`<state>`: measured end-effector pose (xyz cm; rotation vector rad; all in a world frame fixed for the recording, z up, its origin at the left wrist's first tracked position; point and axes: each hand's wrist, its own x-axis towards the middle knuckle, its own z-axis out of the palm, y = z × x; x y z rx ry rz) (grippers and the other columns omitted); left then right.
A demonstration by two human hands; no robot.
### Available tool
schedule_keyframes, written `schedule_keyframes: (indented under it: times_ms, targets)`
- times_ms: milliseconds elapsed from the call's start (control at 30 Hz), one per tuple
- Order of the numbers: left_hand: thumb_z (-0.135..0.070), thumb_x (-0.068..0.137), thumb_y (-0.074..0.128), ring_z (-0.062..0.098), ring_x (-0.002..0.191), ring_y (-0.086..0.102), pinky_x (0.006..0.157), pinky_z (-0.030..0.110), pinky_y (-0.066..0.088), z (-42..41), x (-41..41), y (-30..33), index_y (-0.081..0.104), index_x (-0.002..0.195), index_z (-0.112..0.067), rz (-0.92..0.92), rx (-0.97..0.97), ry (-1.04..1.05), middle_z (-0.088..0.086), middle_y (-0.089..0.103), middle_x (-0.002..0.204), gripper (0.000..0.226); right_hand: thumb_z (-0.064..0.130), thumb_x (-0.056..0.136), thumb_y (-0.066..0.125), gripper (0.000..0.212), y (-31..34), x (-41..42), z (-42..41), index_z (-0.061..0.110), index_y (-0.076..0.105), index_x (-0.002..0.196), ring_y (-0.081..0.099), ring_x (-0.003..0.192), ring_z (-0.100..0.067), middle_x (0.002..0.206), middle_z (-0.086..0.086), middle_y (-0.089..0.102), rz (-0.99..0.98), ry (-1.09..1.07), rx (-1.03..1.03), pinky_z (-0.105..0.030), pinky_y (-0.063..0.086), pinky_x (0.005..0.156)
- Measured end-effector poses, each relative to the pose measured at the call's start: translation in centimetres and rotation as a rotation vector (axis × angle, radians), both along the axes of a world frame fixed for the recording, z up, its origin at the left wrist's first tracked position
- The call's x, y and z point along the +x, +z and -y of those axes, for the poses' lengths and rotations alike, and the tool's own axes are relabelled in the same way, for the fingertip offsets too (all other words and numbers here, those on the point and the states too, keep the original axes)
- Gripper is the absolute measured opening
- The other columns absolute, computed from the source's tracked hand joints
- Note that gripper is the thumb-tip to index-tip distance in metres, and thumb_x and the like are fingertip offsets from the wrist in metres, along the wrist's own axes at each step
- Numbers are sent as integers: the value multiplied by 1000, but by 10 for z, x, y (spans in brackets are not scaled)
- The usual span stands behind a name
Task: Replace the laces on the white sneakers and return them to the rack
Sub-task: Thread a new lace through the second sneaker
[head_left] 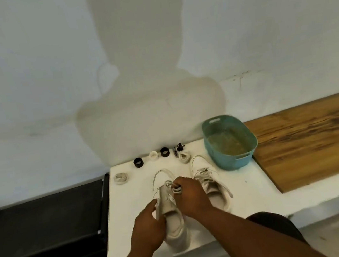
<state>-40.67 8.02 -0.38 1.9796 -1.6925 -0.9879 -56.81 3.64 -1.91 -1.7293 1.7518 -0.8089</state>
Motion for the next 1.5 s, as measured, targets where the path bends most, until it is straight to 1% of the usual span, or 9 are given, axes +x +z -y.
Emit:
schedule_keyframes:
  times_ms: [400,567,700,900,1033,1167,1267,1400,1500]
  targets:
    - [-34,86,77,20,127,57,104,32,46,-31,13,15,53,143,-26,91,37,-86,-3,61,139,63,25,82,74,15,-3,-1,-39,28,65,70,64,70,-15,69,10,66,140,-49,128,-29,49,68]
    - [-33,98,65,-1,93,65,90,24,51,-1,8,20,67,126,-30,-182,-218,40,-16,70,102,28,18,88,77,7,3,0,-35,25,76,90,69,72,-15,80,6,75,473,15,201,-42,60,74]
    - [-53,97,58,6,86,70,85,44,59,7,6,17,75,106,-34,-378,-162,87,-15,75,93,26,6,90,74,8,18,2,-26,14,75,92,66,71,-14,78,-2,73,622,70,223,-37,57,69]
    - [-27,92,73,14,72,73,73,41,62,16,17,6,79,88,-28,-353,-205,199,-7,77,78,8,17,83,81,12,13,10,-12,27,75,85,65,63,-12,73,7,73,421,53,138,-33,55,66]
    - [-25,93,75,12,67,72,72,38,62,18,29,10,82,93,-19,-369,-214,279,-5,77,77,9,16,82,78,12,2,0,-4,27,74,87,71,82,-13,84,9,75,227,-45,119,-30,56,77]
    - [-39,88,79,13,64,69,68,39,58,13,25,14,84,90,-24,-215,-214,122,-6,76,71,16,14,81,69,50,3,0,-11,19,64,130,55,125,-26,134,-6,63,-190,109,169,-33,42,102]
    - [-42,95,69,15,66,65,67,38,52,12,16,20,83,93,-25,-13,-240,-59,1,74,72,22,26,79,56,67,17,12,-21,23,51,145,40,143,-22,156,-4,42,-231,162,-12,-42,32,114]
    - [-20,104,54,22,91,65,83,36,51,6,16,25,76,117,-18,104,-255,-192,8,74,99,25,14,88,50,52,14,29,-30,20,60,138,58,123,-10,137,5,62,229,346,-47,-34,44,110]
    - [-18,100,62,11,84,68,82,29,55,-4,20,24,80,110,-19,30,-316,-27,-1,78,96,20,18,92,57,38,10,30,-30,23,68,128,61,89,3,115,10,71,261,304,21,-24,49,87]
